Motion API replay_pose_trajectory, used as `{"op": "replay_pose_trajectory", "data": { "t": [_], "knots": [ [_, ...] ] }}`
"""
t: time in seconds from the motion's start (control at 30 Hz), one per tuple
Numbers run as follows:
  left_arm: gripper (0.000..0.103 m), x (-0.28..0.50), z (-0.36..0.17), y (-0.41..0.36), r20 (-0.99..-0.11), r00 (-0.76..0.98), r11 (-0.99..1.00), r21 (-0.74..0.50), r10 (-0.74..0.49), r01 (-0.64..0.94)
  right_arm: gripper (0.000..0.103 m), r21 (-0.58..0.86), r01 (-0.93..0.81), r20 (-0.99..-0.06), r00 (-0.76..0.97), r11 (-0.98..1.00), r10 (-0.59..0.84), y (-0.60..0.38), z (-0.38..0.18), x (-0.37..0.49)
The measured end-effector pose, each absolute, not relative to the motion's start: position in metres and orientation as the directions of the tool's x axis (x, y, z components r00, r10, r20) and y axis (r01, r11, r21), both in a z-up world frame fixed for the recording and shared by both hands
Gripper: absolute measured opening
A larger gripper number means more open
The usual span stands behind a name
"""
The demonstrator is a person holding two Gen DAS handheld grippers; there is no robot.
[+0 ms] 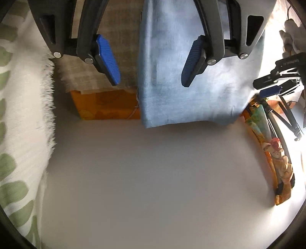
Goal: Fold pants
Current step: 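Carry the jeans bundle with both tools toward the pillow and lower it, then open both tools and pull back from the folded jeans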
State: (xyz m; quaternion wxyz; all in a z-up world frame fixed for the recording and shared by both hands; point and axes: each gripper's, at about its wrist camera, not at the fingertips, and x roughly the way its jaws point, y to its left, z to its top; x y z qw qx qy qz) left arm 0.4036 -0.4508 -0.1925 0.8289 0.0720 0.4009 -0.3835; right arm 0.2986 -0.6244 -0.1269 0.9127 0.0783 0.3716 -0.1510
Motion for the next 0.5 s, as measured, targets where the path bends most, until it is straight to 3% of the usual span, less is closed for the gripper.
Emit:
{"op": "replay_pose_trajectory", "data": {
  "t": [0.13, 0.5],
  "knots": [
    [0.063, 0.383, -0.171, -0.432, -0.695, 0.401, 0.684, -0.179, -0.597, 0.707, 0.076, 0.050, 0.331, -0.684, 0.699, 0.942, -0.209, -0.613, -0.112, 0.271],
    [0.067, 0.323, -0.116, -0.378, -0.623, 0.418, 0.660, -0.220, -0.661, 0.718, 0.082, 0.040, 0.323, -0.630, 0.743, 0.946, -0.227, -0.558, -0.062, 0.204]
  ]
}}
